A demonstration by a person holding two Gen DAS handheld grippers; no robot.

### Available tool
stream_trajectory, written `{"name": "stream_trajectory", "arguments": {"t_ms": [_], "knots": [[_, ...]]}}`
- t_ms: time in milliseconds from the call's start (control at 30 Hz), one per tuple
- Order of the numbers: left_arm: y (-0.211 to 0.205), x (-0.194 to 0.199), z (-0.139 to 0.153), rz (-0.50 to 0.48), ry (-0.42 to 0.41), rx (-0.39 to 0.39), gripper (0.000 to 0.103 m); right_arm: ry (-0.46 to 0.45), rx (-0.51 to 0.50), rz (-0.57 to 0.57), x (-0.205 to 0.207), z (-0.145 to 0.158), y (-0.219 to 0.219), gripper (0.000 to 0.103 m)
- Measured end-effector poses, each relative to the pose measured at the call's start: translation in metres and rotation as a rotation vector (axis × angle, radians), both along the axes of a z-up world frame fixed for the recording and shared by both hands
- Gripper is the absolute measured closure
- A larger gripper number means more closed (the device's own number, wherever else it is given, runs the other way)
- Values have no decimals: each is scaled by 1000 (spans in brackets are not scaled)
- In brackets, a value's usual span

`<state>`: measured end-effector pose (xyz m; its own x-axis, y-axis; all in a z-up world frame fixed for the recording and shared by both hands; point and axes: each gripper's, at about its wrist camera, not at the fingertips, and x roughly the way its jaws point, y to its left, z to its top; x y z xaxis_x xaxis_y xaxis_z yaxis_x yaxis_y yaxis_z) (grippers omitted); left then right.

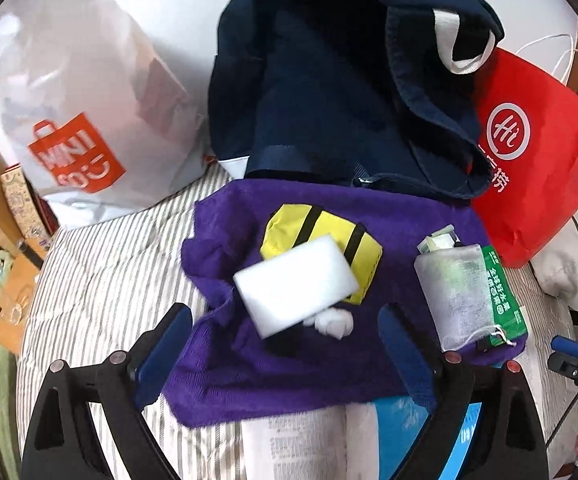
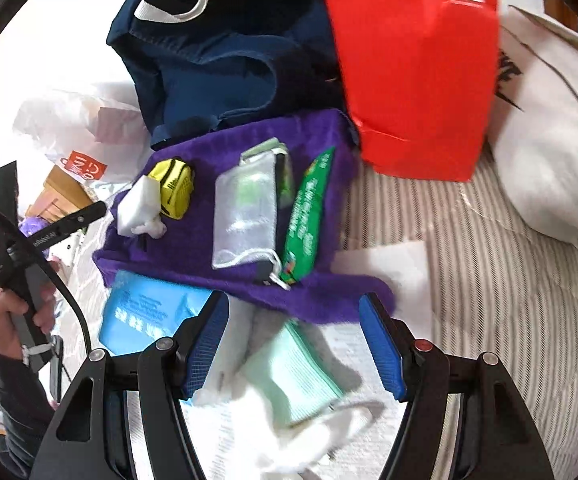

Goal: Organize soft objects
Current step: 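Lower the mesh bag with the right tool while the left tool sets the sponge on the pouch, then grasp the white glove with mint-green cloth on the newspaper with the right tool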

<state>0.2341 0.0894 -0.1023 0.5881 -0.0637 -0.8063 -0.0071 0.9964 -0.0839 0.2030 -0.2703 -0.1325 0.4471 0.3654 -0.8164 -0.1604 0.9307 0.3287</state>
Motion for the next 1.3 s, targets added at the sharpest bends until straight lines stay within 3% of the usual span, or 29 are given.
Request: {"name": "stream_trajectory", "arguments": {"t_ms": [500,733,767,833,933,1067,1300], "knots": [[-6,-87,2,1,9,-35,9,63,-28,100,-67,-34,8,36],[-12,-119,-6,-6,38,-51,9,-20,-190,172,-84,-53,41,36],[-13,-123,-7,-3,41,-50,9,-34,-208,179,-85,-55,43,37],[-13,-129,-9,-2,47,-53,9,-54,-234,183,-89,-59,42,57],[-13,-138,-12,4,55,-52,9,-53,-199,175,-97,-58,33,74],[-16,-149,-17,-8,61,-55,9,11,-105,184,-121,-56,23,80],[-19,-163,-22,-18,76,-76,9,17,22,201,-163,-52,45,85]]}}
